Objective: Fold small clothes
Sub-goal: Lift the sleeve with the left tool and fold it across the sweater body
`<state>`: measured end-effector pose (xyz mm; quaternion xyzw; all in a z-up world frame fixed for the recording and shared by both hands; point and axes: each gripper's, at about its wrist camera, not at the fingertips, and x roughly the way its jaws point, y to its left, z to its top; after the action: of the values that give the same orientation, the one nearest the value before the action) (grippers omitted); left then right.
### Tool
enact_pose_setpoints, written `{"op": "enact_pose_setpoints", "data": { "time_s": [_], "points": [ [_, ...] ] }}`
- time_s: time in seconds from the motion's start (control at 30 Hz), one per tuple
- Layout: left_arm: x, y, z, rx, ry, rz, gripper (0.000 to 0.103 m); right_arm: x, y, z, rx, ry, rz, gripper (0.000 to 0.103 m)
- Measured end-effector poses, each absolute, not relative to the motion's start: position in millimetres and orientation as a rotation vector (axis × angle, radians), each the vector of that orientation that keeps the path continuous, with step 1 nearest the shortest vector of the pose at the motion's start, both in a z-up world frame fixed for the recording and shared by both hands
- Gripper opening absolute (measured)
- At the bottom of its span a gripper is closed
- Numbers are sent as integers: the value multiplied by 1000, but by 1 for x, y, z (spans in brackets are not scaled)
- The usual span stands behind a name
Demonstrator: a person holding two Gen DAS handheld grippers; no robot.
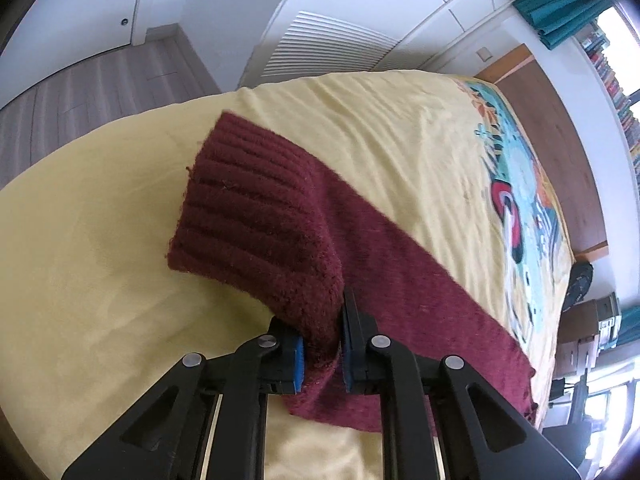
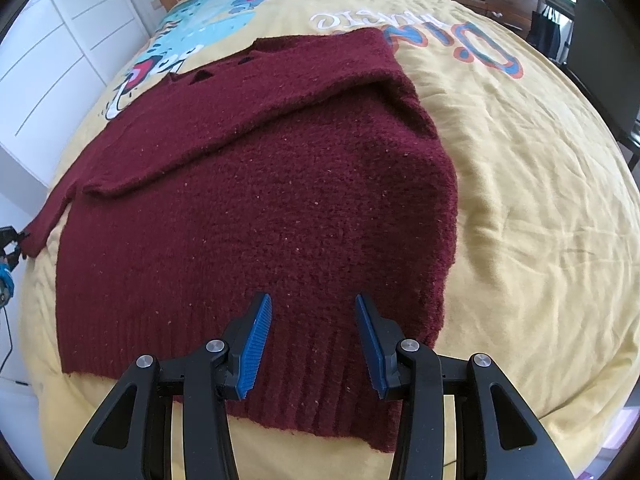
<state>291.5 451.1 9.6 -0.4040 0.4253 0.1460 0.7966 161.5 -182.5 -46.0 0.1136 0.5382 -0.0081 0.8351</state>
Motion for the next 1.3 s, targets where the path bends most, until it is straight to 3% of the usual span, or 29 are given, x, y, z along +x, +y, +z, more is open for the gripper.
{"op": "enact_pose_setpoints", "data": {
  "time_s": [0.77,1.3],
  "points": [
    [368,301,86,-858,917,55,11,121,-234,-39,324,1073,-10,45],
    [439,81,105,-679,1010,-261,11,86,-295,-45,419,1036,-74,45]
  ]
}}
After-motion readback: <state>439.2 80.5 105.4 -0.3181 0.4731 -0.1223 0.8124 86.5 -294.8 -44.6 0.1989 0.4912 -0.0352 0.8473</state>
